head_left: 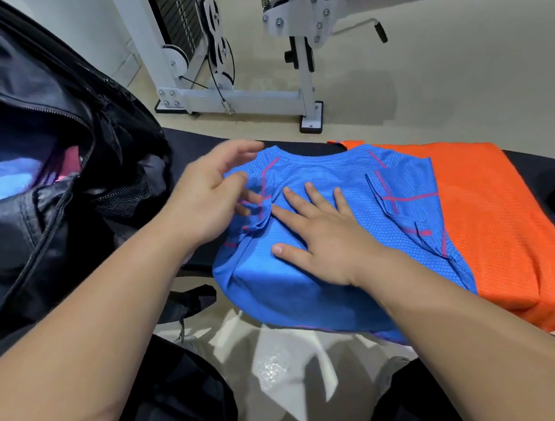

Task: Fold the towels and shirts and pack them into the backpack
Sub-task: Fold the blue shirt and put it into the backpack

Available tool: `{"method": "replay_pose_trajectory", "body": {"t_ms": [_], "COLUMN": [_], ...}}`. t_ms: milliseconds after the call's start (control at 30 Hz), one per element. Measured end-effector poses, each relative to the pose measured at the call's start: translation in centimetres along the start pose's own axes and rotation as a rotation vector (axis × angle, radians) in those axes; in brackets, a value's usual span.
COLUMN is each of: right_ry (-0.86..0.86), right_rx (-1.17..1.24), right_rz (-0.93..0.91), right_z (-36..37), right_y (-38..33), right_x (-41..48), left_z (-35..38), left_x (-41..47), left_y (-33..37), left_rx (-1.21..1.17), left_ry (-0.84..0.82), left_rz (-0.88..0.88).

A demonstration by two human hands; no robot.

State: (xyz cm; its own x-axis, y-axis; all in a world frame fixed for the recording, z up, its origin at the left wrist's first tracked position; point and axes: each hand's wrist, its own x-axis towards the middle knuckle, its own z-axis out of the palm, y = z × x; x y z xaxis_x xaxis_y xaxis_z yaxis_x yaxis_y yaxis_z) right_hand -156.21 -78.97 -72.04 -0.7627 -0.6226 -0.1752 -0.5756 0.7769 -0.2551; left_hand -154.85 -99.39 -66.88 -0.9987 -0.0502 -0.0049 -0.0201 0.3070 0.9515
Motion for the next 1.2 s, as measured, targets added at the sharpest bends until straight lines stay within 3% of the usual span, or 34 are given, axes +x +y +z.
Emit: {"method": "replay_pose_trajectory", "body": {"t_ms": [133, 233, 300, 400, 467, 667, 800, 1033, 1200], "right_ry": [0.284, 0.583, 0.629, 0.43, 0.294, 0.163, 0.063, 0.127, 0.052], "right_rx": [0.077, 0.079, 0.045, -0.019, -0.005, -0.074, -0.086, -0.078, -0.122], "right_rz": [0.054, 0.22, 0.403, 0.65, 0.7, 0.615, 0.596, 0.5, 0.411], "right_z": [-1.5, -3.2, -4.3, -4.7, -4.4, -6.9, -8.3, -8.0, -9.0], "right_y": [1.4, 4.7, 7.7, 11.1, 11.9, 13.2, 14.3, 14.4, 14.5], "right_x": [-0.1, -0.2, -0.7, -1.6, -1.8, -0.3, 0.6, 0.7, 0.1], "left_z": [-1.0, -0.8, -0.1, 0.6, 0.6, -1.1, -1.4, -0.2, -0.6], "left_x": [1.2, 1.7, 1.8, 2.0, 2.2, 6.0, 8.8, 10.3, 10.1], "left_y": [-1.4, -2.9, -3.7, -4.9, -4.9, -3.3, -2.8, -0.3, -0.3], "left_rx": [0.445, 0.779, 0.976, 1.198, 1.235, 1.012, 1.054, 1.206, 1.17], "left_ry": [0.304, 0.162, 0.048, -0.011, -0.044, -0.053, -0.103, -0.27, -0.314], "left_rz": [0.102, 0.015, -0.086, -0.119, -0.133, -0.179, -0.192, -0.2, -0.116]}}
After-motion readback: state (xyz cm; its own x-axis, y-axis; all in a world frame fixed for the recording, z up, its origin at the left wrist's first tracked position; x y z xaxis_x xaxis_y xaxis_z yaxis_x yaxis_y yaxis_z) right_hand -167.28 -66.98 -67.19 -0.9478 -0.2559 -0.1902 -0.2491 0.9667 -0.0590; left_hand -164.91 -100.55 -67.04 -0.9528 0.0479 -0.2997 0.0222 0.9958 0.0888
